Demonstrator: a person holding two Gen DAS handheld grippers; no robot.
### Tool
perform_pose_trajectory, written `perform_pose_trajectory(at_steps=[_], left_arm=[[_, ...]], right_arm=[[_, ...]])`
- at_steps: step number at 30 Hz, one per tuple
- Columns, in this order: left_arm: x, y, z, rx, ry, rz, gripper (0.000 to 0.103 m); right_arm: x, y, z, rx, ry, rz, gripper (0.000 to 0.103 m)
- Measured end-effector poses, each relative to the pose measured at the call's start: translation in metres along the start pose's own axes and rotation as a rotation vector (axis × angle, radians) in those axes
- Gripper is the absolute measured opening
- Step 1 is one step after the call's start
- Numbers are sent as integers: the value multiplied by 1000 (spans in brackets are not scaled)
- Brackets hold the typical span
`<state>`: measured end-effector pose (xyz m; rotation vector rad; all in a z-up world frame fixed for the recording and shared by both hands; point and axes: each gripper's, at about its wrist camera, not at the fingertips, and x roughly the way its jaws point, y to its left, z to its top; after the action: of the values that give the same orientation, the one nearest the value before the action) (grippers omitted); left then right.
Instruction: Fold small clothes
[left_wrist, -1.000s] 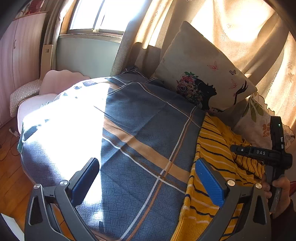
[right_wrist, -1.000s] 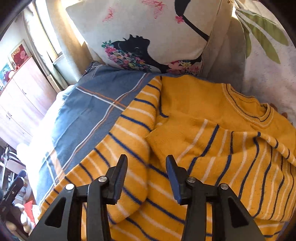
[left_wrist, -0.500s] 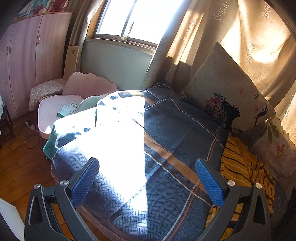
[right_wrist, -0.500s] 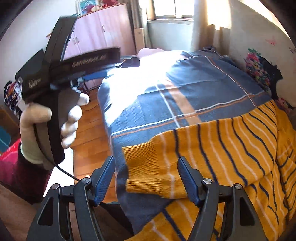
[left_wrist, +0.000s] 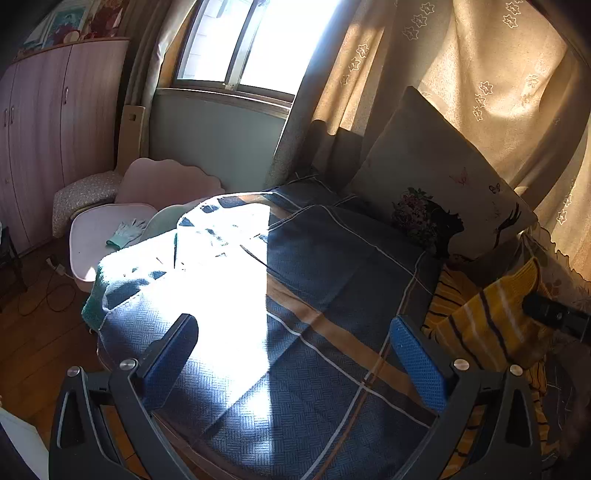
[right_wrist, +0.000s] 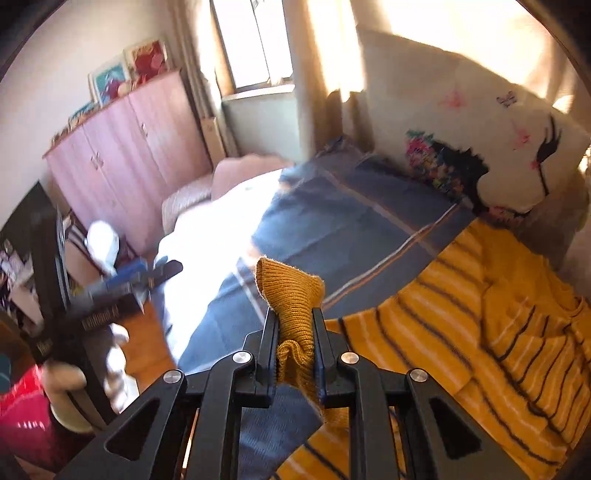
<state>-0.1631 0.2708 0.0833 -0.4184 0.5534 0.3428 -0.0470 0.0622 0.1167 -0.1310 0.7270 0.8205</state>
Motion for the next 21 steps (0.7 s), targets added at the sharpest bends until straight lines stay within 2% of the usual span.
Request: perform_pose_trajectory(at_steps=[4,6,8,11,15,16,18,19,21], left_arm=[[2,-27,1,52,4,-49,103],[7,-42,-1,82,15,-73,103],[12,-58,-3,115,28,-92,103],[21,-82,-9,156,51,-122,103],[33,-109,-17,198,90,-148,103],[36,-114,-18,207,103,-154,103],[41,-123,-22,224,124,-163,103],[43,-128,-25,235,132,-163,103],[49,-134,-30,255,154,-158,103]], right_arm=[[-87,-76,49,210,-235,-13,17],[-123,-123,50,321,-303,-50,17],[-148,-177,35,442,-329,-131,17],[-160,-258,-13,636,-294,-264,17],[-147,-344,-95,852,-193,-421,17],[-143,-359,-112,884,-165,-468,22],[-140,-376,-136,917,-111,-612,23],[-142,-379,-144,919,-106,-634,25],[-150,-375,-152,910,-131,-587,39]])
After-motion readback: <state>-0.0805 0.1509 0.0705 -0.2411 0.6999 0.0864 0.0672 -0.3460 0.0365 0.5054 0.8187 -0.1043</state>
